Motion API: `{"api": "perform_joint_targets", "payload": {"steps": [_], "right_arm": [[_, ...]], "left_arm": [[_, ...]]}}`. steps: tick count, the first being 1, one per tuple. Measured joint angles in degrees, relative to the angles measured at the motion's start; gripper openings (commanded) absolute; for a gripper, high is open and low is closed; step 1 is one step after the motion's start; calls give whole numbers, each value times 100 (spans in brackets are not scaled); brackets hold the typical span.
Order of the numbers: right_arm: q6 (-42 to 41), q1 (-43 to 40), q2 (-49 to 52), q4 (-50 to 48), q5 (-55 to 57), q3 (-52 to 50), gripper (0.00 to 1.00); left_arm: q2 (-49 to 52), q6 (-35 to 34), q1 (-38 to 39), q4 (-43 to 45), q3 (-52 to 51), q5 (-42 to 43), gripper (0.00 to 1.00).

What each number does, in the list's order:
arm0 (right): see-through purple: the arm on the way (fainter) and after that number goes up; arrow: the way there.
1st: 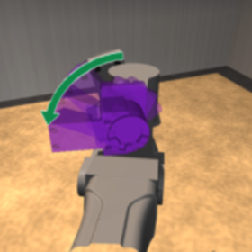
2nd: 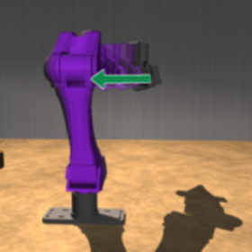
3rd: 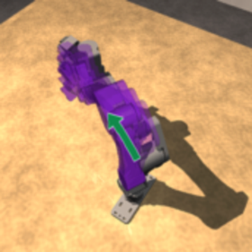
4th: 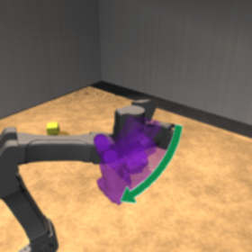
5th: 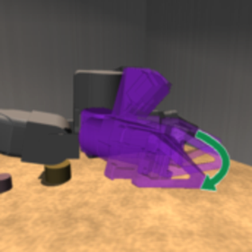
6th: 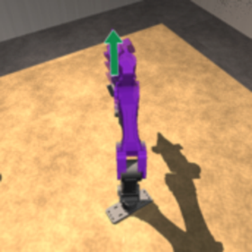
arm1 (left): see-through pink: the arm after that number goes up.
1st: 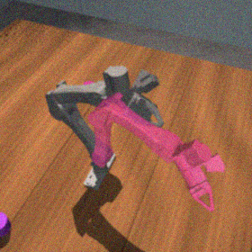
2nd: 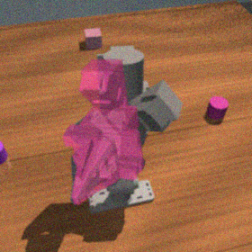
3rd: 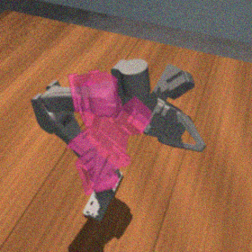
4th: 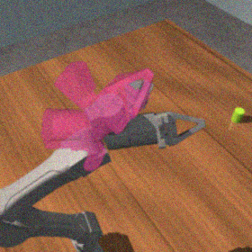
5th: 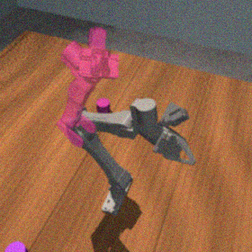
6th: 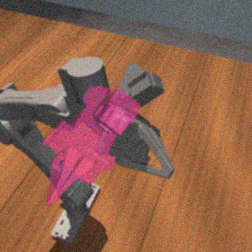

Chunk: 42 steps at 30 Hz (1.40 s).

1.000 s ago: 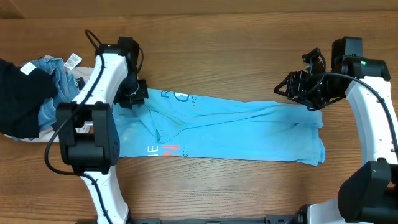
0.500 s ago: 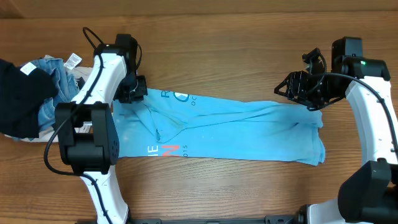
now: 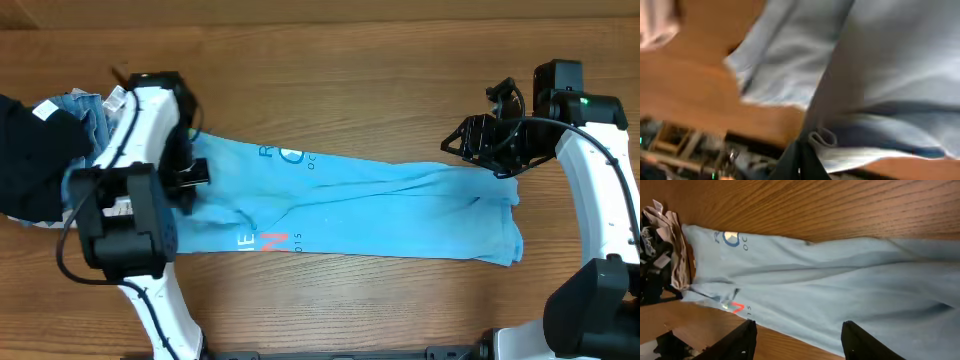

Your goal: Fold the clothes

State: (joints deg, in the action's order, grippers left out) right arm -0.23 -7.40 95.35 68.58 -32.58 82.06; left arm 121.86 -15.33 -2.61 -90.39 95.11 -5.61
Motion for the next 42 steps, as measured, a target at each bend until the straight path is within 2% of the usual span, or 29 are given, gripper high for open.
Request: {"api": "perform_joint_targets", "payload": {"steps": [1, 2, 4, 8, 12, 15, 17, 21, 23, 25, 30, 33, 35, 39, 42], "right_arm": [[-4, 0, 0, 2, 2, 0, 58], [0, 0, 0, 4, 2, 0, 58], [-2, 0, 0, 2, 0, 0, 58], [-2, 0, 0, -7, 0, 0, 58], [2, 0, 0, -7, 2, 0, 59], [-11, -2, 0, -26, 7, 0, 59], [-107, -13, 0, -146, 33, 0, 59], [-619, -232, 0, -535, 487, 0, 59], [-844, -466, 0, -546, 894, 0, 59], [-984, -671, 26, -404, 1158, 2, 59], [-1023, -680, 551, -138, 1152, 2, 59], [-1016, -459, 1019, -337, 1182, 0, 58], [-1023, -330, 1215, -584, 1204, 0, 54], [-1021, -271, 1360, -411, 1279, 0, 61], [-1093, -273, 1375, -192, 1679, 0, 61]], "left_arm": [[0, -20, -205, -219, 0, -109, 19], [0, -20, -271, -249, 0, -153, 36], [4, -46, -356, -372, 0, -260, 40], [4, -83, -463, -369, 0, -382, 39], [4, -114, -461, -304, 0, -409, 17], [4, -72, -461, -151, 0, -391, 14], [4, 11, -450, 50, 0, -251, 17], [4, 474, -376, 772, 0, 546, 39], [4, 831, -299, 1174, 0, 1211, 51], [4, 1097, -219, 1375, 0, 1574, 58], [4, 1711, 37, 1707, 0, 2098, 63], [4, 2103, 251, 1928, 0, 2236, 62], [4, 2260, 365, 2131, -39, 2286, 62], [4, 2459, 479, 2577, -487, 2356, 63], [-101, 2496, 461, 3056, -1032, 2428, 61]]}}
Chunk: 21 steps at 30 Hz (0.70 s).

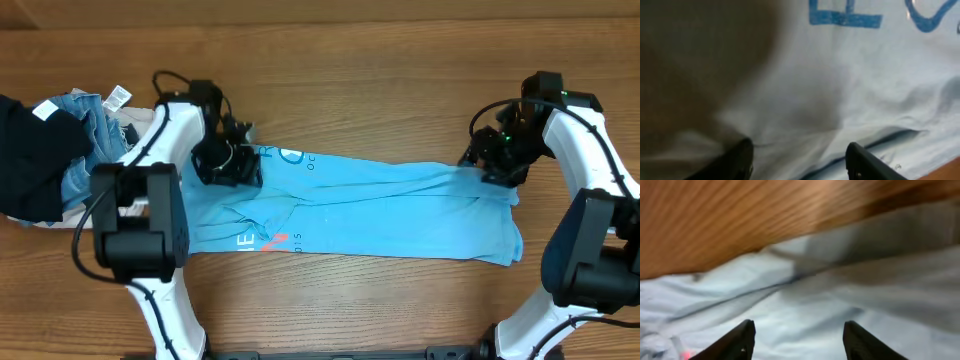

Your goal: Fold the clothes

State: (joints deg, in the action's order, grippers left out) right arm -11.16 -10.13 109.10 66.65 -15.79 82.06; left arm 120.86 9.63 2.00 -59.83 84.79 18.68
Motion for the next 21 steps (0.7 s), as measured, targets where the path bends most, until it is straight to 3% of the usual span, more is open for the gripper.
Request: {"api": "perform_joint_targets", "payload": {"steps": [8, 13, 16, 17, 19, 21], "right_arm": [[-177, 15, 42, -122, 219, -26, 63], [-411, 162, 317, -387, 105, -129, 54], [-511, 240, 428, -404, 76, -177, 38], [-525, 258, 439, -407, 63, -181, 21], [-542, 267, 452, -417, 52, -181, 4], [-490, 267, 455, -422, 61, -181, 4]], "left_arm": [[-328, 2, -63, 531, -562, 109, 62], [-350, -24, -66, 595, -597, 127, 63], [-356, -44, -66, 608, -605, 129, 63], [-356, -44, -66, 608, -605, 129, 63], [-358, -46, -66, 608, -605, 129, 62], [-358, -46, -66, 608, -608, 129, 63]]}}
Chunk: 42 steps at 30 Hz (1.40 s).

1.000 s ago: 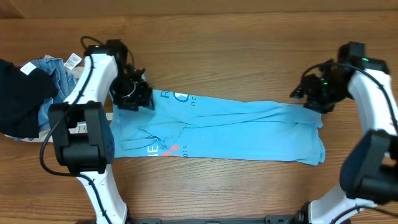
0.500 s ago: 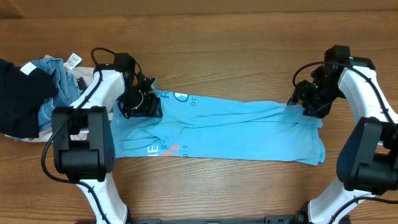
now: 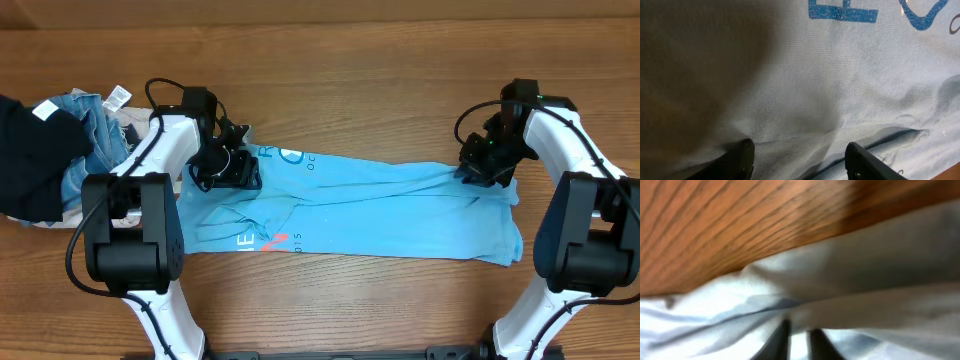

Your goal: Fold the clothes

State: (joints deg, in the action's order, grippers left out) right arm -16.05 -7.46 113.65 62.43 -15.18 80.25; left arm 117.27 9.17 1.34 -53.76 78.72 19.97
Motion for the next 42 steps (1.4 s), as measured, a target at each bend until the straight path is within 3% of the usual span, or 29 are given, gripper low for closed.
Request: {"api": "perform_joint_targets", "payload": {"steps": [9, 18, 20, 23, 25, 32, 36, 42], "right_arm": [[153, 0, -514, -87, 0, -7, 4], [216, 0, -1023, 691, 13, -240, 4], [219, 0, -1023, 710, 15, -538, 16], [258, 0, -1021, 680, 28, -1036, 23], [254, -7, -1019, 682, 39, -1272, 34], [254, -348, -1143, 302, -42, -1318, 54], [157, -455, -1298, -278, -68, -1281, 55], [-280, -450, -1248, -785, 341, -1270, 40]], "left_arm": [[0, -20, 0, 2, 0, 0, 63], [0, -22, 0, 2, 0, 2, 63], [0, -22, 2, 2, 0, 4, 63], [0, -22, 2, 0, 0, 4, 64], [0, -24, 2, 0, 0, 7, 64], [-2, -50, 2, 2, 0, 22, 65], [-2, -63, 2, 2, 0, 26, 65], [-2, -63, 2, 2, 0, 33, 65]]}}
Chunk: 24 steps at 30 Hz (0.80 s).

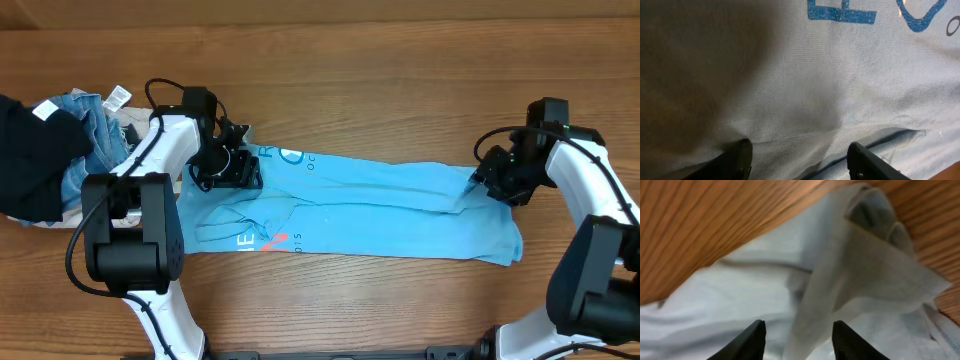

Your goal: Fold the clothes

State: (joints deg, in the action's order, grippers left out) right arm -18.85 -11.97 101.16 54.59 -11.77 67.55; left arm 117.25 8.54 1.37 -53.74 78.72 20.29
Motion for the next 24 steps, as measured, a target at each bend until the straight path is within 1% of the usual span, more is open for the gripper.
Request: {"api": "perform_joint_targets", "payload": {"steps": [1, 2, 7, 14, 15, 16, 17, 18, 19, 21, 24], "right_arm": [[-59, 0, 50, 2, 68, 2, 19], [-125, 0, 129, 7, 144, 2, 5], [-297, 0, 363, 129, 326, 4, 4], [-328, -94, 282, 841, 328, 52, 4], [-334, -142, 243, 981, 326, 59, 5], [-334, -195, 203, 1106, 332, 59, 8], [-341, -223, 179, 1161, 358, 59, 17], [-339, -264, 146, 1244, 433, 59, 37], [-382, -267, 140, 1281, 461, 57, 44], [-361, -286, 131, 1331, 608, 31, 47], [-354, -284, 131, 1333, 852, -96, 46]], "left_arm": [[0, 0, 0, 0, 2, 2, 65], [0, 0, 0, 0, 2, 2, 65], [0, 0, -2, 0, 0, 2, 65], [0, 0, -2, -2, 0, 4, 65], [0, 0, 0, -2, 2, 4, 65], [0, 0, 0, -2, 0, 4, 65], [0, 0, -2, -2, 0, 4, 65], [0, 0, -2, -2, 2, 4, 65], [0, 0, -2, -2, 0, 4, 65], [0, 0, -2, -2, 2, 7, 65], [0, 0, -2, -2, 2, 9, 66]]}}
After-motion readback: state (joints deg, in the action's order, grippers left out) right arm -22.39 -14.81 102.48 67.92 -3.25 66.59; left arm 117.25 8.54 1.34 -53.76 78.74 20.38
